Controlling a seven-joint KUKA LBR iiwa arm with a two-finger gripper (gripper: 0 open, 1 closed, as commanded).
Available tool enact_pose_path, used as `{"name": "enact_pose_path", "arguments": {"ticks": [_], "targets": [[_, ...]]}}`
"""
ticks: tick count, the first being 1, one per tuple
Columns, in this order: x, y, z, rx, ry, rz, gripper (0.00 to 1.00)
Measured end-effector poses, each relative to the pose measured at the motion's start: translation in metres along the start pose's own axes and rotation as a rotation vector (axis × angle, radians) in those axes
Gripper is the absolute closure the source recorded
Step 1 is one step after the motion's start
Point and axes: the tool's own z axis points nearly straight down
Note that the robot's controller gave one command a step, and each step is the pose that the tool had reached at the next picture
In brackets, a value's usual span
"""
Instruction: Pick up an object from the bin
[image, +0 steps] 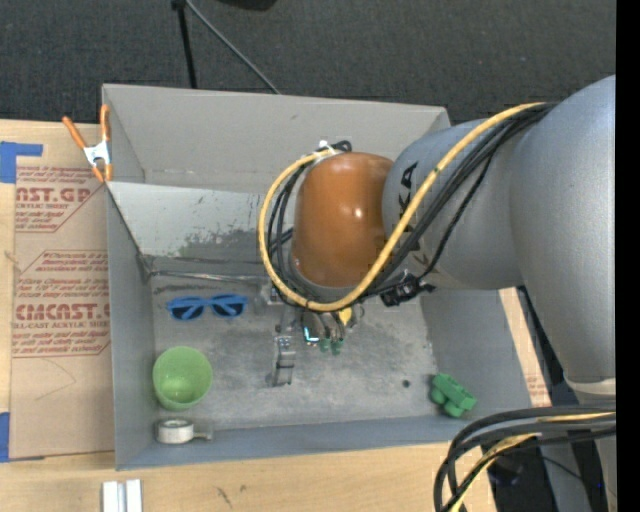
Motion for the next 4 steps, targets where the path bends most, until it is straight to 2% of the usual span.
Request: {"name": "enact_pose_path", "arguments": {"ticks": [1,2,3,4], "targets": [[-0.038,0.064,0.07,-0.001,-0.005,-0.164,0.0],[0.021,0.109,0.074,0.007,-0.016,-0.366,0.0],[0.023,0.104,0.076,0.015,-0.004,-0.362,1.0],[0.004,0.094,-0.039,0.0,-0.017,-0.329,1.0]]}}
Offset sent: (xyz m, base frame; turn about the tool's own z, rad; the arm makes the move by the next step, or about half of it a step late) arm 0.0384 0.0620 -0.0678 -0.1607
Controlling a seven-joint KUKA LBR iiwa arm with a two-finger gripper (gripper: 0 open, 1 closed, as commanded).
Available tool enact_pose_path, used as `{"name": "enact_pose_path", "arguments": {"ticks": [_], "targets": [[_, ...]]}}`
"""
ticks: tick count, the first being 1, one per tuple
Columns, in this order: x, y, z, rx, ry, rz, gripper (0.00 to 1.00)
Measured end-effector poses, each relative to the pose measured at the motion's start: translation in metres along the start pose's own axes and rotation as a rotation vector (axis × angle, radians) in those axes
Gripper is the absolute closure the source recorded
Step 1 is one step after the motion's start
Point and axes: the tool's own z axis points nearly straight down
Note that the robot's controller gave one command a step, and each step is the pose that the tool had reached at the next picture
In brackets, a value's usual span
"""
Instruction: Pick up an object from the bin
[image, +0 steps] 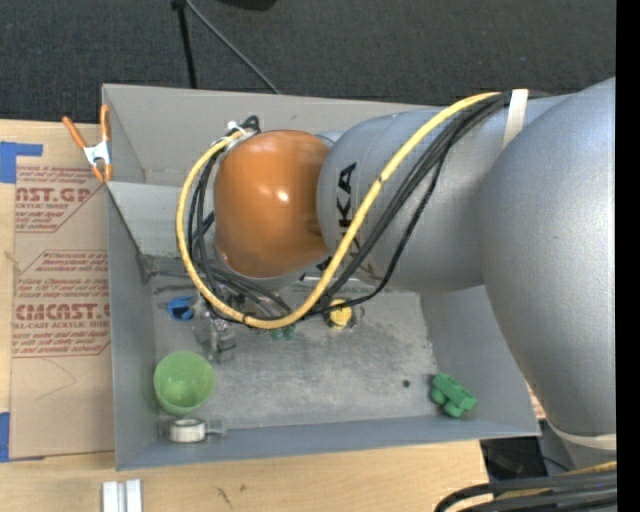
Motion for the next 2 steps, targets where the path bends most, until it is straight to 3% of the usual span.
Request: {"name": "enact_pose_path", "arguments": {"ticks": [1,2], "targets": [[0.0217,0.0253,-0.008,-0.001,0.009,0.194,1.0],[0.0217,0.0247,-0.0076,0.0,0.009,0.195,0.0]]}}
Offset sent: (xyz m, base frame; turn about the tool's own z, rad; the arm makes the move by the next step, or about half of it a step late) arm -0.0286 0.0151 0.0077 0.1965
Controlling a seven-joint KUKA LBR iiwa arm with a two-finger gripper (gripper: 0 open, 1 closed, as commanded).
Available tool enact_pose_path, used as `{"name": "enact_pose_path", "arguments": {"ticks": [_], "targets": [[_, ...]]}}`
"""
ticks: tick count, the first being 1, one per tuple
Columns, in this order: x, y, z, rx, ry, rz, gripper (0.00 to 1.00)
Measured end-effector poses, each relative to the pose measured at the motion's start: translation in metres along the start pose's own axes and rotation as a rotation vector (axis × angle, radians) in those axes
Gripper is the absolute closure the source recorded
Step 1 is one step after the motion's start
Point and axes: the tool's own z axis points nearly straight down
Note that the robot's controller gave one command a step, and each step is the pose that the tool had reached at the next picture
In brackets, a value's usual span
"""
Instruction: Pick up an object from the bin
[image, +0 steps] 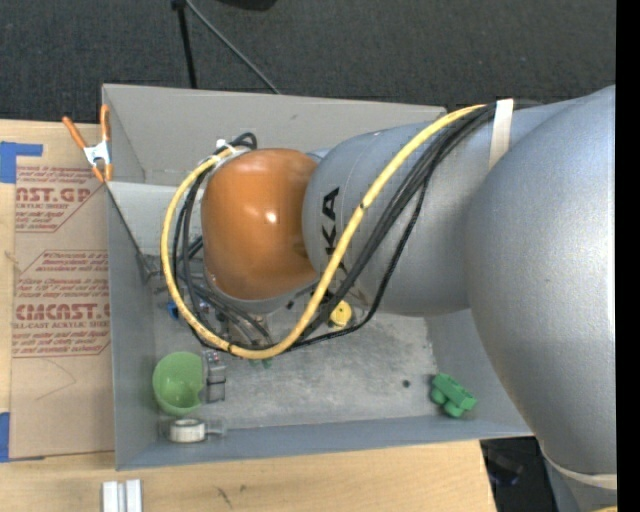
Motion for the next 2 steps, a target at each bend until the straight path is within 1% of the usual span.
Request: {"name": "enact_pose_path", "arguments": {"ticks": [1,2], "targets": [[0.0013,-0.008,0.108,0.001,-0.009,-0.508,0.0],[-0.0013,-0.0066,0.1051,-0.002,-0.02,-0.506,1.0]]}}
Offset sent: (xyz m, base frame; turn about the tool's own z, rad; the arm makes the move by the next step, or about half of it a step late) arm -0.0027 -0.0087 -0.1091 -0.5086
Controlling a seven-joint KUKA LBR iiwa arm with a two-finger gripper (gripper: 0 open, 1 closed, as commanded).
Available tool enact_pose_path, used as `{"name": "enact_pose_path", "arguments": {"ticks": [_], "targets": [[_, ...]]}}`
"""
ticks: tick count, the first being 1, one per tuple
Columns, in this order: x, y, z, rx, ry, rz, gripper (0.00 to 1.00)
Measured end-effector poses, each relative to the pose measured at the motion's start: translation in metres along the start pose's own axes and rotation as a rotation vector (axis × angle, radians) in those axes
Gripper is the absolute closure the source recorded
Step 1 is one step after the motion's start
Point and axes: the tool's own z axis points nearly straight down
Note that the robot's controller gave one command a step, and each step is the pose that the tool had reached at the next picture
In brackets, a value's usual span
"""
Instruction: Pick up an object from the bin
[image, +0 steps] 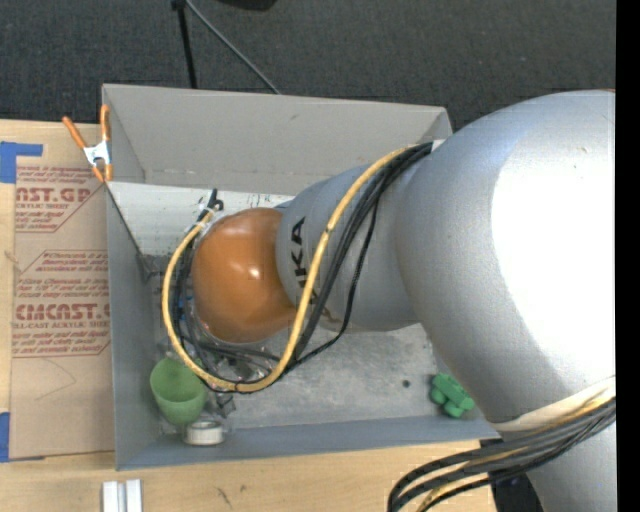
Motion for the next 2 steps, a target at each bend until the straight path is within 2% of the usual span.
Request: {"name": "enact_pose_path", "arguments": {"ticks": [1,2], "targets": [[-0.007,0.001,-0.069,-0.004,0.014,-0.268,1.0],[-0.019,-0.008,-0.149,-0.002,0.01,-0.27,1.0]]}}
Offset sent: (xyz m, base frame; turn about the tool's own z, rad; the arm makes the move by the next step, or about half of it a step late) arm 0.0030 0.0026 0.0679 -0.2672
